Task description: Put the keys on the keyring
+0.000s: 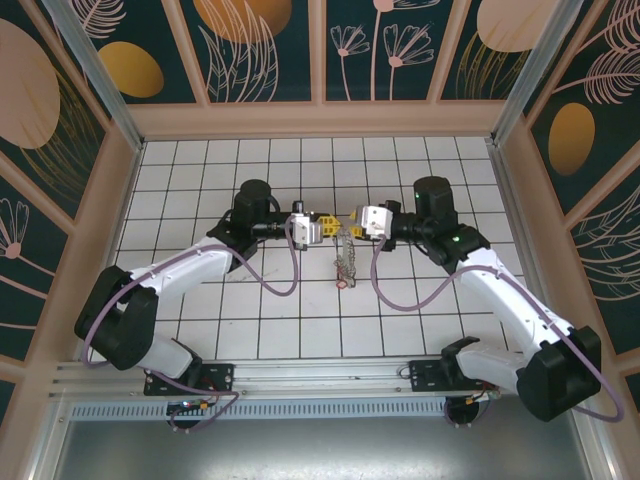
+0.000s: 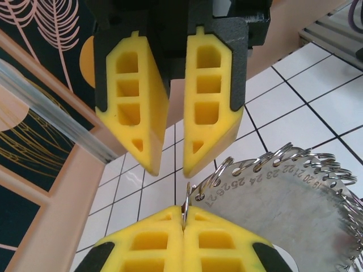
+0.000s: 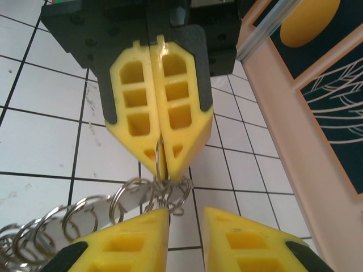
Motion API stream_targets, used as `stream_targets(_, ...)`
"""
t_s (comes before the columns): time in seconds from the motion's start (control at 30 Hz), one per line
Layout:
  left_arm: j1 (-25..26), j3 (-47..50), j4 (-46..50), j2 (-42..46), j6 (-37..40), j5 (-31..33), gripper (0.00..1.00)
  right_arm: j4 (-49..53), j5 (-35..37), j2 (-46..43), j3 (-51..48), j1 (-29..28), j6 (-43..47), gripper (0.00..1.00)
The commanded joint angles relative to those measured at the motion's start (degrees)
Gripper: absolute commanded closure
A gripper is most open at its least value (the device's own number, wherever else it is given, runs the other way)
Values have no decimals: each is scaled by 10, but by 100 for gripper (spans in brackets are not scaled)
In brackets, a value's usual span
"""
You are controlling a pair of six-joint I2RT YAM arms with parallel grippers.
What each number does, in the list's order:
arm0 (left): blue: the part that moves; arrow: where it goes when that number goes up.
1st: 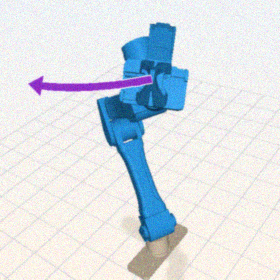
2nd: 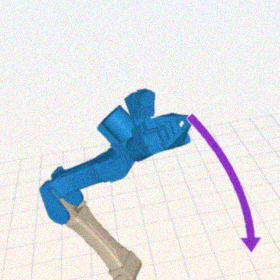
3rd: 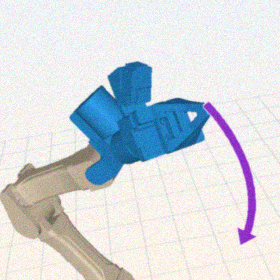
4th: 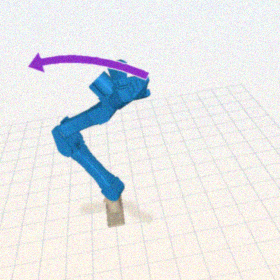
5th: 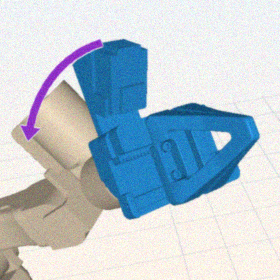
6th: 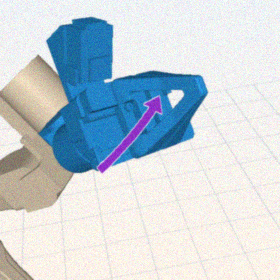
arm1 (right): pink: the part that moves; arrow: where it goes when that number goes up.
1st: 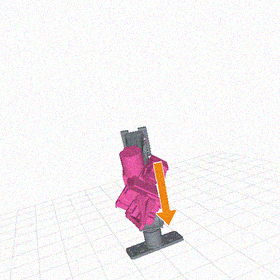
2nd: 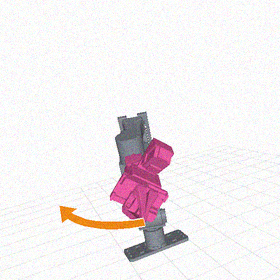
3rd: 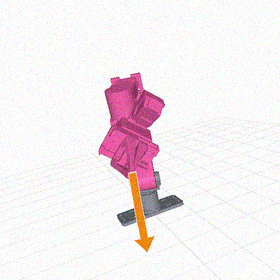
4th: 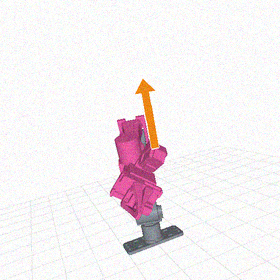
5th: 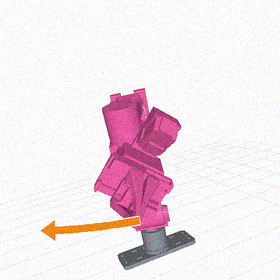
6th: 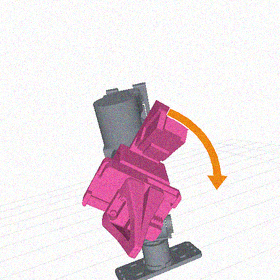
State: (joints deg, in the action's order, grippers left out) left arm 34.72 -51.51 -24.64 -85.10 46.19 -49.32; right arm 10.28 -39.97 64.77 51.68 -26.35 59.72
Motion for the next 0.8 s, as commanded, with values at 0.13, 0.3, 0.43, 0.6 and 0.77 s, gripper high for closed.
stream_targets(0.13,13,-8,-40,2,-34,-33,100,-23,-12,12,4,-33,15,77)
stream_targets(0.3,13,0,-102,-1,-94,-37,100,-11,-10,6,-2,-38,16,73)
stream_targets(0.43,13,8,-124,6,-118,-31,100,0,-7,-4,-13,-38,22,72)
stream_targets(0.6,13,15,-119,14,-118,-23,100,27,-12,-11,-11,-35,28,72)
stream_targets(0.77,13,13,-109,14,-108,-21,100,42,-14,-15,-11,-29,28,72)
